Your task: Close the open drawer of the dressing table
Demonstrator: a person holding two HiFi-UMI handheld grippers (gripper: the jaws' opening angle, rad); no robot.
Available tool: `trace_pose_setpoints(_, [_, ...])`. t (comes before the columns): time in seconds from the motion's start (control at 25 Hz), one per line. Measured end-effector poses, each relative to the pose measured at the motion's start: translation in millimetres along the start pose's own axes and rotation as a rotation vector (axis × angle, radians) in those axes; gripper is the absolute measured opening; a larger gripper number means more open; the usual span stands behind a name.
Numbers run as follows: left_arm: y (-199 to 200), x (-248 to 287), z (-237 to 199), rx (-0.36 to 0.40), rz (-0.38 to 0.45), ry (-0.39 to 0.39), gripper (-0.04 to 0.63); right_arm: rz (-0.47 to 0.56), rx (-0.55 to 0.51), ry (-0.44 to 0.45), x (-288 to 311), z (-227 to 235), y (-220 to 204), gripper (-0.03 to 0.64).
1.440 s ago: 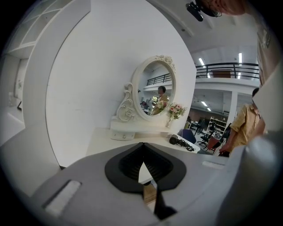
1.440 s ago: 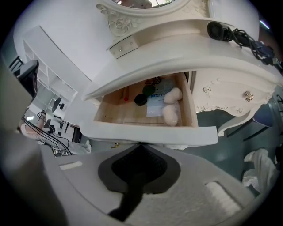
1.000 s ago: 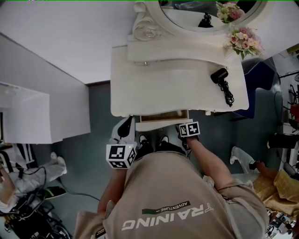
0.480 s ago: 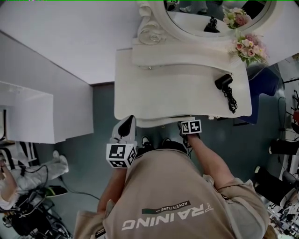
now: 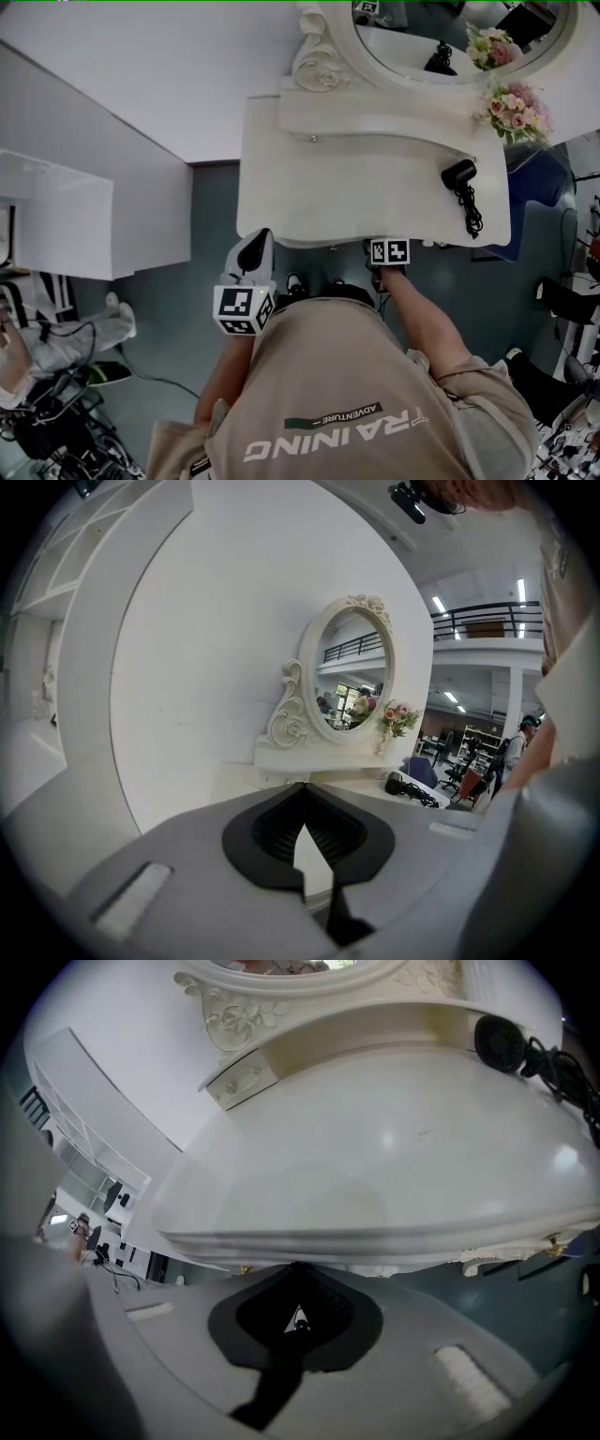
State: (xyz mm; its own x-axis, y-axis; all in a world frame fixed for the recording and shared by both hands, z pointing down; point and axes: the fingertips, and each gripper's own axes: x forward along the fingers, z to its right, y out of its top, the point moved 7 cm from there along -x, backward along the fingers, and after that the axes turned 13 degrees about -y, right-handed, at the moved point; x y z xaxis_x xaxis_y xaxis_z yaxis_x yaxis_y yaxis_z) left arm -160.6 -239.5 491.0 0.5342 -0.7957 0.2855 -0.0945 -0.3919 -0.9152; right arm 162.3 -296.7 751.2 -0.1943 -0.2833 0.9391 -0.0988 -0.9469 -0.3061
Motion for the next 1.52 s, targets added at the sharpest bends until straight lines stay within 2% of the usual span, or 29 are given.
trace_pose_setpoints(0.56, [4.2, -13.1, -10.3, 0.015, -0.017, 0.025, 0.017, 0.094, 0.01, 0.04, 8.7, 5.7, 10.1, 0.003])
trace_pose_setpoints(0.68, [1.8, -15.2, -11.5, 0.016, -0.031, 0.019, 0.017, 0.122, -0.036, 0.009, 8.7, 6.0, 10.7, 0.002])
trace_pose_setpoints(0.8, [0.0, -17.9, -5.1, 0.016, -0.038, 0.0, 0.017, 0.135, -0.029, -0.03, 2.0, 9.6, 5.4, 0.003])
trace_pose_setpoints(0.92, [-0.4, -14.6, -2.0, 0.026, -0.034, -0.026, 0.017, 0.139, -0.004, 0.009, -9.8, 5.7, -1.1, 0.002])
trace_pose_setpoints(1.0, [0.6, -9.3, 0.2, 0.033, -0.029, -0.046, 0.017, 0.158, -0.029, 0.078, -24.3, -2.1, -3.6, 0.003])
trace_pose_setpoints(1.12, [2.2, -2.4, 8.8, 0.045, -0.024, -0.081, 0.017, 0.237, -0.154, 0.211, -57.5, -18.8, -7.7, 0.002])
trace_pose_setpoints(1.2, [6.1, 1.1, 15.6, 0.063, -0.015, -0.106, 0.017, 0.284, -0.238, 0.23, -81.6, -27.6, -7.5, 0.002])
trace_pose_setpoints(1.36, [11.6, 3.6, 28.6, 0.097, -0.004, -0.128, 0.017, 0.405, -0.331, 0.182, -128.3, -42.3, -1.3, 0.003])
trace_pose_setpoints(1.52, [16.7, -1.8, 45.2, 0.125, 0.002, -0.142, 0.017, 0.573, -0.324, 0.127, -179.0, -52.4, 10.1, 0.003])
